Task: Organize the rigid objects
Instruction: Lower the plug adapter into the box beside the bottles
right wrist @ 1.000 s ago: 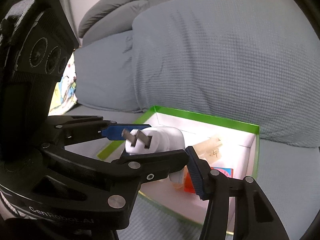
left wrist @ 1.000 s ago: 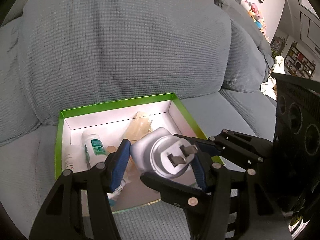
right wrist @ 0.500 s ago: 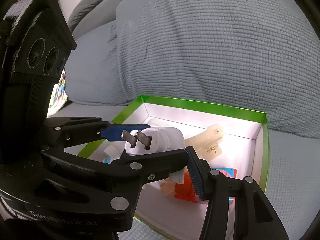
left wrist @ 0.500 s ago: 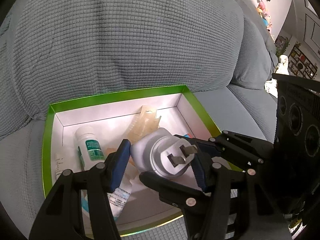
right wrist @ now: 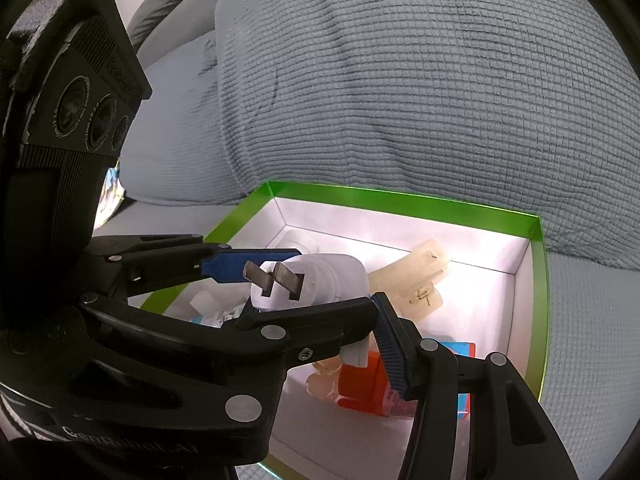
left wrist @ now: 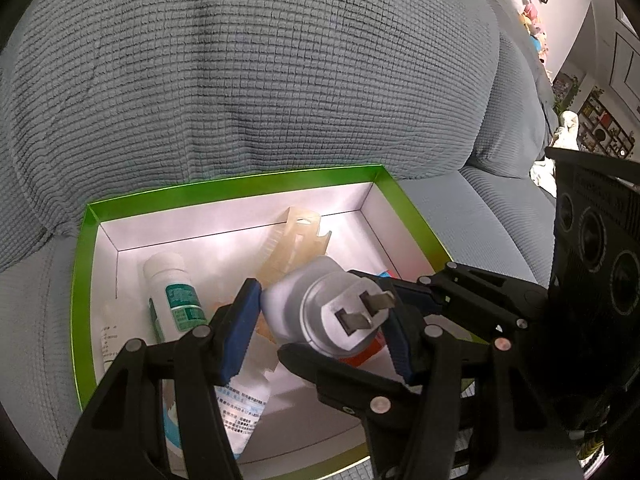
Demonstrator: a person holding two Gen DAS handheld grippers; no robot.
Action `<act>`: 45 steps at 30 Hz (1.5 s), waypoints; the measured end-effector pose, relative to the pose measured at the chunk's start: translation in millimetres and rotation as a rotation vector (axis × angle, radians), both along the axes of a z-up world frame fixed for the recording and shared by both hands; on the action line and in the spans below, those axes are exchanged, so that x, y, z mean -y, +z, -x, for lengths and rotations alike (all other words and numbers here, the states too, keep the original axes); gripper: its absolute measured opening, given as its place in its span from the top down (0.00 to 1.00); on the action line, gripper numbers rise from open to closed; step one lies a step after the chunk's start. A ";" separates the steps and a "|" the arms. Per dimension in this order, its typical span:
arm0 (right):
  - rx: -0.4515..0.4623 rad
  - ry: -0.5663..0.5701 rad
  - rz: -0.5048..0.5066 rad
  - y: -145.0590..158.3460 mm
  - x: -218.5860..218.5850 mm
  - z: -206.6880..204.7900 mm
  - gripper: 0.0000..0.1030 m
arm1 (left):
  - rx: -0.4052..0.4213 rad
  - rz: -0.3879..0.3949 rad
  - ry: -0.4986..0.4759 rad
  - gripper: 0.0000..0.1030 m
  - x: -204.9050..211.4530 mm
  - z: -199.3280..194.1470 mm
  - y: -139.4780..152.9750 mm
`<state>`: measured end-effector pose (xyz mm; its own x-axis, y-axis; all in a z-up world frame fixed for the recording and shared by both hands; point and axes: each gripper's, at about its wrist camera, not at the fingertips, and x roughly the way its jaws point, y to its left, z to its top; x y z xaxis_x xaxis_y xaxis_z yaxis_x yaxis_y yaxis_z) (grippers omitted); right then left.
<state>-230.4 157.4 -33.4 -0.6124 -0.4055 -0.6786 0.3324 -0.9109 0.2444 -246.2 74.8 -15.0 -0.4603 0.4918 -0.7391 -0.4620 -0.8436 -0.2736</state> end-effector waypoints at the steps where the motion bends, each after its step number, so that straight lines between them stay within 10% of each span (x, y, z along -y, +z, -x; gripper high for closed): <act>1: 0.002 -0.001 0.000 0.0 -0.4 0.4 0.46 | 0.002 0.000 0.000 0.45 -0.1 0.7 -0.1; 45: 0.110 -0.020 -0.024 -13.3 0.5 18.2 0.46 | 0.094 0.003 -0.006 0.46 -8.0 20.1 -23.3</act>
<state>-248.7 156.9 -46.7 -0.5416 -0.3766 -0.7515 0.2867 -0.9232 0.2560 -266.3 82.8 -38.3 -0.3859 0.4922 -0.7802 -0.4393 -0.8418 -0.3138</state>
